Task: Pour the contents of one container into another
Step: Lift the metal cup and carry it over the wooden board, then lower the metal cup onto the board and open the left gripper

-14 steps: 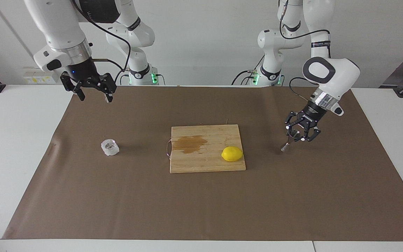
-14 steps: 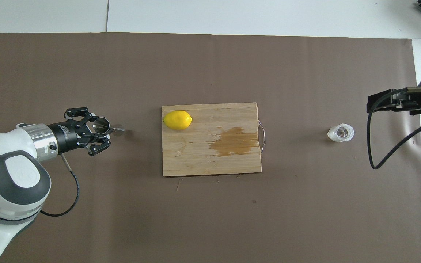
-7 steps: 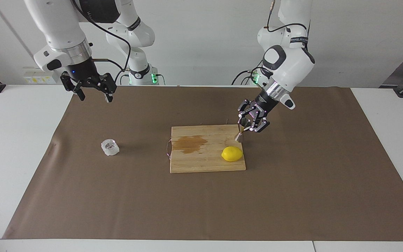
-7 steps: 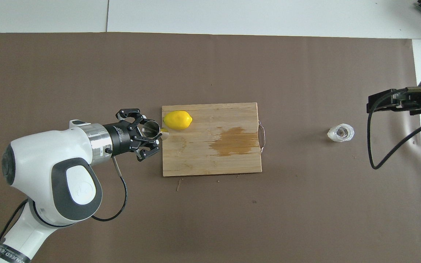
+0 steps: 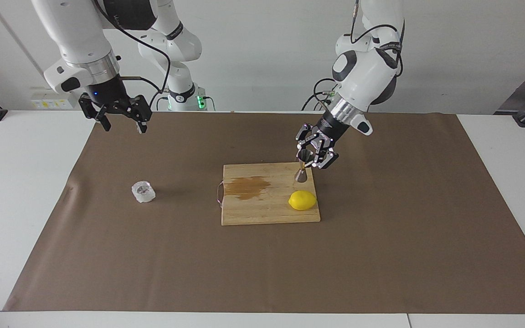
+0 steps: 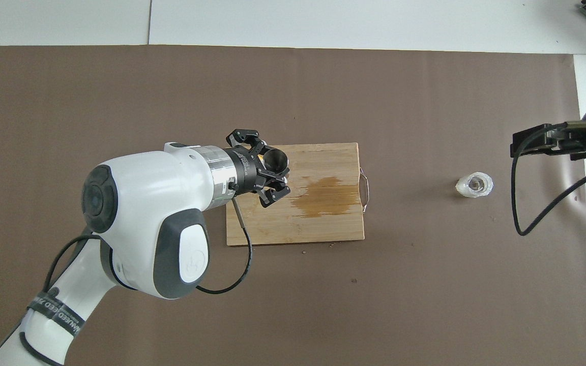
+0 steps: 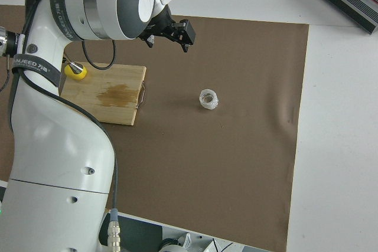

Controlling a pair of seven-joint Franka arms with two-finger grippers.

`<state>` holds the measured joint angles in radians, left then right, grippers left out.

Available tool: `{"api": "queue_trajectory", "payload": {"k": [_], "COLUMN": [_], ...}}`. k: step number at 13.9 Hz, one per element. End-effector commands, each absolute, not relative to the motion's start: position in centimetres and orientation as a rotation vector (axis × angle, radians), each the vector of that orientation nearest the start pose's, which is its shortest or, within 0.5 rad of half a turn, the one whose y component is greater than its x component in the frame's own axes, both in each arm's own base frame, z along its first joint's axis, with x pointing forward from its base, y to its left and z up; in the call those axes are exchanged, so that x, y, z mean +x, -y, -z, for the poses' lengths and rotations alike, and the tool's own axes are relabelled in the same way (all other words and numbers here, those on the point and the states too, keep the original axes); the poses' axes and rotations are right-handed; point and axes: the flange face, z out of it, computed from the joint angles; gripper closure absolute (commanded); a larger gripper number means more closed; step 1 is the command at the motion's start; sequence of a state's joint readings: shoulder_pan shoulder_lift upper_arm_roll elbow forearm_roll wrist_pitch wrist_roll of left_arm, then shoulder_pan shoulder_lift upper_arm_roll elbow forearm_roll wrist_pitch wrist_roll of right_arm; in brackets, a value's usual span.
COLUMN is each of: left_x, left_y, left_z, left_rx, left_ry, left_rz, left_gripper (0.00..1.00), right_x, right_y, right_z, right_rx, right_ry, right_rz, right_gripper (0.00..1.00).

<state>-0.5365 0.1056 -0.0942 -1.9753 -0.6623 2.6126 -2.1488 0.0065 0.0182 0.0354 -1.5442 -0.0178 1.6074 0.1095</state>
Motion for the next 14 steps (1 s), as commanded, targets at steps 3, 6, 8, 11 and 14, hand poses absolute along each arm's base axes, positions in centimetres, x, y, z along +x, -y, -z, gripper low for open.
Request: {"api": "queue_trajectory", "payload": {"k": [3, 6, 8, 11, 14], "left_x": [49.4, 48.5, 47.8, 47.1, 46.9], "left_y": [42.1, 45.5, 46.7, 47.9, 48.0], "left_z": [-44.9, -42.1, -40.3, -38.5, -38.3], "left_rx": [1.338, 1.392, 1.430, 1.459, 1.472], "left_ry": [-2.058, -2.029, -2.022, -2.012, -2.009], "left_rz": [0.518, 0.496, 0.477, 0.454, 0.452], "left_gripper": [1.00, 1.00, 1.00, 1.00, 0.96], "right_x": [55.6, 55.6, 55.6, 55.6, 55.6], "right_y": [-1.9, -2.0, -1.9, -1.9, -1.9], "right_z": [-63.1, -63.1, -63.1, -63.1, -63.1], "right_rx": [-3.133, -3.133, -3.133, -3.133, -3.133], "right_ry": [-0.079, -0.077, -0.079, -0.079, -0.079], "right_rz": [0.062, 0.062, 0.062, 0.062, 0.062], "right_gripper": [0.00, 0.00, 0.00, 0.00, 0.00]}}
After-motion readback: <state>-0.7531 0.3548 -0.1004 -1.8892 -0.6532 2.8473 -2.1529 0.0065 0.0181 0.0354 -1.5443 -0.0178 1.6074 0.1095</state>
